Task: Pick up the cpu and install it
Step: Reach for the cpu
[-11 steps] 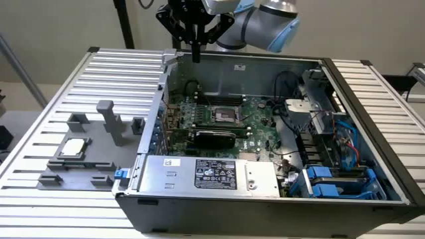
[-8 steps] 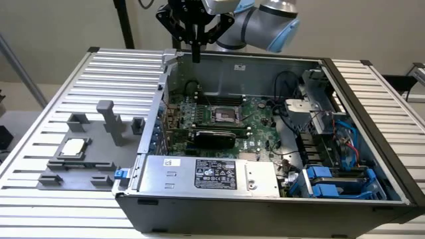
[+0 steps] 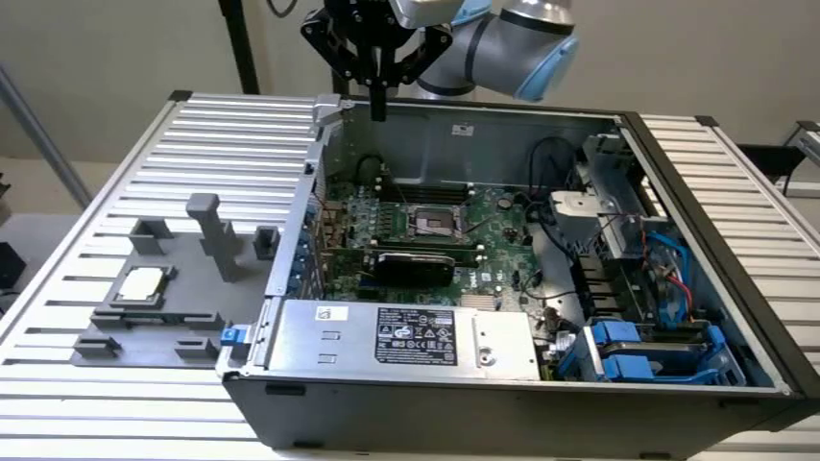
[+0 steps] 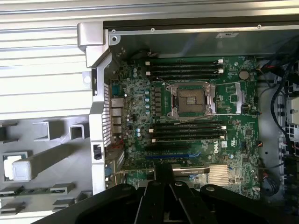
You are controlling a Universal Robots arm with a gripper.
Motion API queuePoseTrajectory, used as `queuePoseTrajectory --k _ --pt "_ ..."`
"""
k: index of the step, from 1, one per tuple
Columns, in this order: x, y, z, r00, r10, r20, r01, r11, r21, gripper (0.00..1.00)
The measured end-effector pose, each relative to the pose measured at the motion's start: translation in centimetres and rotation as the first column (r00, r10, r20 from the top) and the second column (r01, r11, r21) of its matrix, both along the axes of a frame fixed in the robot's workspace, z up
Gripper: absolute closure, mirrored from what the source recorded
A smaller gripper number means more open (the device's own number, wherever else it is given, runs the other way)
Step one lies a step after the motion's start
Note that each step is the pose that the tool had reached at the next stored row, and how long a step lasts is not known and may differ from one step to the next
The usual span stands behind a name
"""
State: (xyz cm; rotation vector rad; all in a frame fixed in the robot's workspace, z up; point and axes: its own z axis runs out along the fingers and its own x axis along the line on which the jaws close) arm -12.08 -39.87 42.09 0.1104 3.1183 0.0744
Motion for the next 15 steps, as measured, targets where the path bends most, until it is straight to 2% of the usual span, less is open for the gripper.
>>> queuePoseTrajectory --k 3,15 --pt "-0.4 -0.02 0.00 1.0000 0.000 0.0000 0.000 1.0000 0.0000 0.89" --pt "-5.8 -0.70 -0.04 1.0000 0.000 0.0000 0.000 1.0000 0.0000 0.89"
